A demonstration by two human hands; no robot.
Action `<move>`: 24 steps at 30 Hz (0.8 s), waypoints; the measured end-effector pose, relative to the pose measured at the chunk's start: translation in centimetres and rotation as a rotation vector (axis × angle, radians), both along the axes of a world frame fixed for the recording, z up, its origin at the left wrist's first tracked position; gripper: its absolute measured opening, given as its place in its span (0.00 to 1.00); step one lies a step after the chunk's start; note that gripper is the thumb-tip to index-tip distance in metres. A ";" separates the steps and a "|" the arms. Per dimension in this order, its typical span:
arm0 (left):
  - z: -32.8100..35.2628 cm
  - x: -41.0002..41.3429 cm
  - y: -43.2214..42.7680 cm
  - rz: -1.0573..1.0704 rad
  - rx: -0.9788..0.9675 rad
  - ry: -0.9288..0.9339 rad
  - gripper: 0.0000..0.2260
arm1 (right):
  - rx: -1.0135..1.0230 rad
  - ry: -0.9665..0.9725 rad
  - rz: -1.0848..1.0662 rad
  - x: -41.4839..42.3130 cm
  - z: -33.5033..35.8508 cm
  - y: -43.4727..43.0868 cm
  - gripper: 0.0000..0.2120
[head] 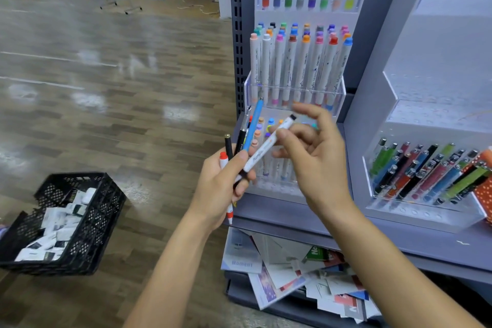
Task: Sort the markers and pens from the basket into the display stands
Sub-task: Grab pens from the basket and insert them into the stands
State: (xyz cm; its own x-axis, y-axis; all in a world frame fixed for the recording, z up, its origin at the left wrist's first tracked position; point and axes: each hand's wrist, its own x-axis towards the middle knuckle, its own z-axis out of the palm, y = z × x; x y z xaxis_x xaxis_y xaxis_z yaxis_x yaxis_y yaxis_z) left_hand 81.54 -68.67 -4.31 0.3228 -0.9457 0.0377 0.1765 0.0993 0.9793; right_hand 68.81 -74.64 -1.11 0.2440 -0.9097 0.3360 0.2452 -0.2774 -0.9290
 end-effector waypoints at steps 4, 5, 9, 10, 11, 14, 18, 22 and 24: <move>-0.1 0.7 -0.2 0.089 0.045 -0.079 0.10 | -0.139 -0.031 -0.183 -1.4 0.3 -1.2 0.14; -0.2 0.8 -0.2 0.096 0.045 -0.080 0.10 | -0.196 0.007 -0.214 -1.7 0.3 -1.4 0.14; -0.5 0.9 -0.3 0.103 0.043 -0.059 0.11 | -0.467 0.257 -0.276 -1.6 -1.1 -1.4 0.13; -0.5 0.8 -0.4 0.096 0.036 -0.053 0.11 | -0.541 0.315 -0.294 -1.4 -1.5 -1.2 0.12; -0.6 0.8 -0.4 0.088 0.025 -0.049 0.11 | -0.603 0.354 -0.309 -1.1 -2.0 -1.1 0.12; -0.7 0.6 -0.3 0.073 -0.022 -0.032 0.09 | -0.711 0.433 -0.316 -0.5 -3.1 -1.0 0.10; -0.4 0.7 -0.3 0.095 -0.057 0.058 0.07 | -0.776 0.510 -0.331 -0.2 -3.4 -1.1 0.13; 0.0 0.8 -0.3 0.079 -0.089 0.119 0.04 | -0.759 0.569 -0.352 0.2 -3.3 -1.7 0.12; 0.1 0.7 -0.3 0.074 -0.104 0.123 0.04 | -0.772 0.665 -0.328 0.3 -3.8 -2.0 0.09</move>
State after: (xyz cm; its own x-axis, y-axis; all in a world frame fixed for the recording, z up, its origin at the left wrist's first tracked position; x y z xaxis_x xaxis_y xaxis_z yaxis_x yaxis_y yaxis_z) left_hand 82.26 -68.95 -4.23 0.3995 -0.9123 0.0903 0.2826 0.2163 0.9345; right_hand 69.16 -76.63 -4.91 0.3722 -0.5621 0.7385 -0.4393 -0.8077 -0.3933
